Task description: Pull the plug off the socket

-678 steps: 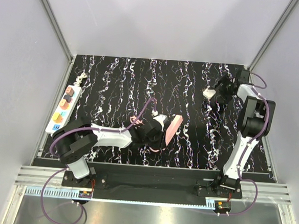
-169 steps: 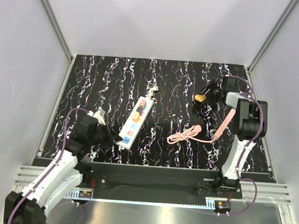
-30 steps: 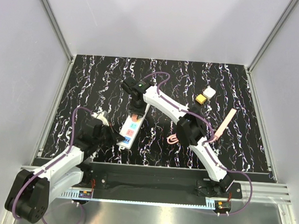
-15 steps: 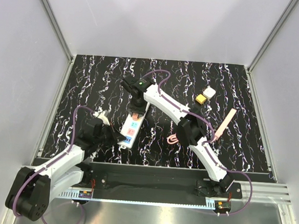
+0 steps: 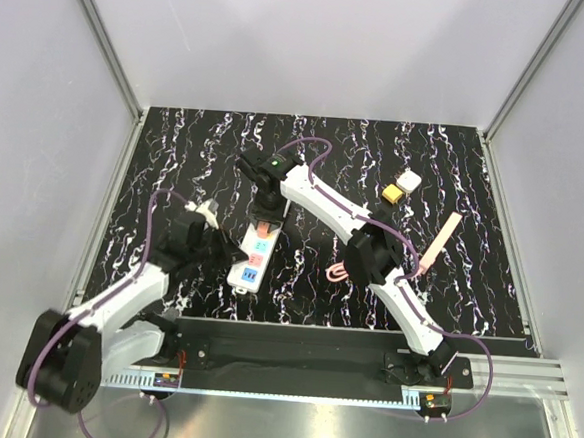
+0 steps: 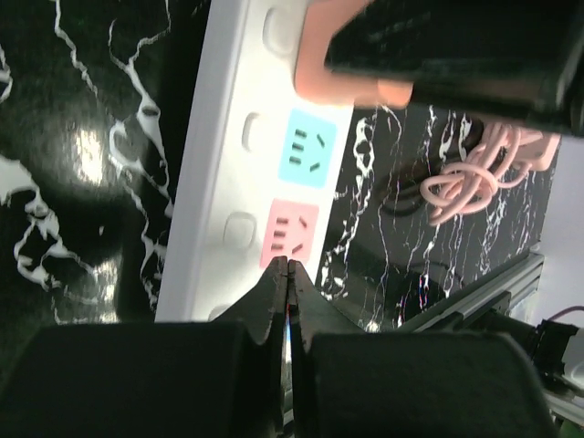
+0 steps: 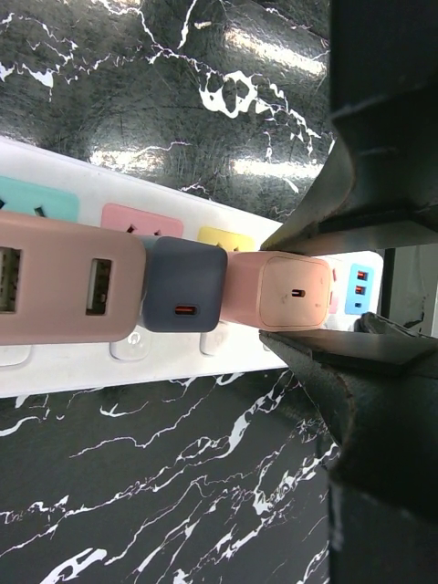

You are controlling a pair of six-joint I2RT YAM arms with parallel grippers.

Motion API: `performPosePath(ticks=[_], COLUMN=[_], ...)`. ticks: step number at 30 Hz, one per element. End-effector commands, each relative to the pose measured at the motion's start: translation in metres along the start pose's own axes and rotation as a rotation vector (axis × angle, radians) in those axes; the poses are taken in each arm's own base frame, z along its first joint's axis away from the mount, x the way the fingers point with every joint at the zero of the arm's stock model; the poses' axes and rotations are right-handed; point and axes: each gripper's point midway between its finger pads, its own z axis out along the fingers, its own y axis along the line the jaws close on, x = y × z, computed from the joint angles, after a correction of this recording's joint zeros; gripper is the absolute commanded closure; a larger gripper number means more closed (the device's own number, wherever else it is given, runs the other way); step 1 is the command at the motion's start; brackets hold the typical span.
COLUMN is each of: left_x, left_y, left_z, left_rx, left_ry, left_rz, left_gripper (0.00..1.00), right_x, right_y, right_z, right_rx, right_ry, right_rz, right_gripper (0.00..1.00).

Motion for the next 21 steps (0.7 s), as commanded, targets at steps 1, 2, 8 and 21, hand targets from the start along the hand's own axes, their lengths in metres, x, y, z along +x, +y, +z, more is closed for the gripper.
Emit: performPosePath(ticks=[1, 2, 8, 21], left_x=[-0.015, -0.019, -0.015, 0.009], left_y=[-0.005, -0.007, 0.004, 0.047], left_z=[0.012, 0.016, 0.042, 0.060], left_rx=[-0.006, 0.012, 0.003, -0.132], left_ry=[-0.006, -0.021, 0.018, 0.078], left_rz=[0.023, 0.026, -0.005, -0.065], left_gripper=[1.00, 1.00, 1.00, 1.00], right_x=[-0.004, -0.004, 0.000, 0.000], right_y=[0.017, 0.018, 0.022, 0.028], right_z=[-0.019, -0.018, -0.011, -0.018], right_rx=[-0.079, -0.083, -0.103, -0.136], right_ry=[-0.022, -0.019, 0.003, 0.013], right_rz=[-0.005, -0.005, 0.001, 0.007], right_gripper=[1.00, 1.00, 1.00, 1.00])
